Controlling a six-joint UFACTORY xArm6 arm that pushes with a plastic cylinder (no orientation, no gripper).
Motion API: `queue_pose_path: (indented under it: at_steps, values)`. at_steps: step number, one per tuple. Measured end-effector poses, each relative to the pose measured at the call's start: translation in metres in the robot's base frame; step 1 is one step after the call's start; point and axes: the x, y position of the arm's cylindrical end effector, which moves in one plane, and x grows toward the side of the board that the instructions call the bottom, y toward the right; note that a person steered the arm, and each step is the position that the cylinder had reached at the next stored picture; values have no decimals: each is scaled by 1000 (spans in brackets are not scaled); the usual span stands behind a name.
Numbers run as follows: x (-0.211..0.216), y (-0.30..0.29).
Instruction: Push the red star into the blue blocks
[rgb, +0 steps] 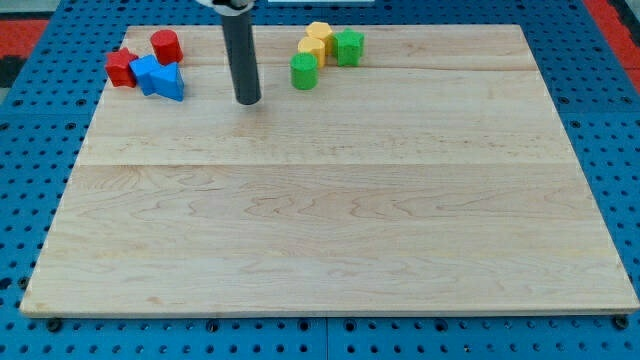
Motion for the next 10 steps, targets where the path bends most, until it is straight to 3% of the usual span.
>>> queue_pose_path:
  at_steps: [1,2,4,5,6,7,8,9,10]
  values:
    - [-89,-2]
    - [-141,-13]
    - [-142,-201]
    - [-134,-203]
    - [-75,-194]
    - [-53,-202]
    - [-51,-155]
    - [-20,-96]
    - [-11,-79]
